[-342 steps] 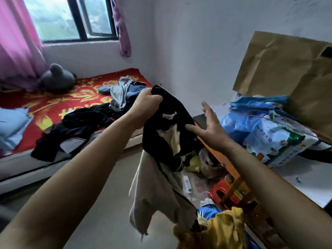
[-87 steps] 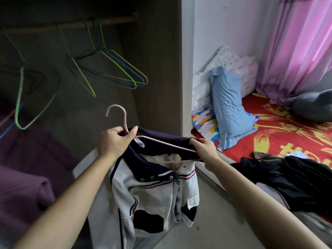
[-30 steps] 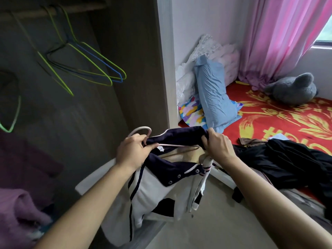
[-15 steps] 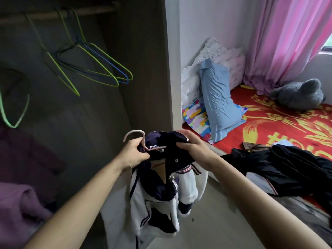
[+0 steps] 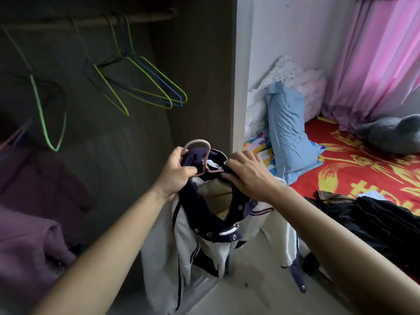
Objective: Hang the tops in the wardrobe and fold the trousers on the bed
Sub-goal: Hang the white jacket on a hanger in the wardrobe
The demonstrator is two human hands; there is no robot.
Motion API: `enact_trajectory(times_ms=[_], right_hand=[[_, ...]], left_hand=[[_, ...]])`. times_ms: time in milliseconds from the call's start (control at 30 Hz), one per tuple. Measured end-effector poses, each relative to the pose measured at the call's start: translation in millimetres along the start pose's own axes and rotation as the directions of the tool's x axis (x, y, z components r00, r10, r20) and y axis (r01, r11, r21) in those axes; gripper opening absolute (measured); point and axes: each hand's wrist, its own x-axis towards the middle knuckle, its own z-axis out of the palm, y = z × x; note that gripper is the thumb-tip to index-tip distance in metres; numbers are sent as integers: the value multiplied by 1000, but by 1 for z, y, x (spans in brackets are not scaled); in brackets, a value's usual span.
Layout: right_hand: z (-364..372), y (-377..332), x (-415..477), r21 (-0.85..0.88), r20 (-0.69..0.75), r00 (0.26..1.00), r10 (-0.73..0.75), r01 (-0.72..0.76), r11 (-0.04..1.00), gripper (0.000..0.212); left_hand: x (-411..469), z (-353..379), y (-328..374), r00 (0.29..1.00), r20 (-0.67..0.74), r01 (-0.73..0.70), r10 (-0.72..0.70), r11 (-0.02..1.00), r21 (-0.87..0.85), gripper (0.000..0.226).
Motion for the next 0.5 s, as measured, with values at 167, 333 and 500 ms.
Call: enact_trajectory(times_ms=[167,333,500], right_hand=[[-3,2,9,227,-95,977,191,-165,960,26],[-21,5,16,218,-230,947,226,-176,960,31],[-35,0,25,201,-304,940,155,-96,975,27]], left_hand=[[6,-14,-4,960,-163,-170,228,936,308,35],[-32,-47,-42,875,-367,-102,315,862,497,26],[-36,-51,-66,991,-135,80,2,798,598,39]])
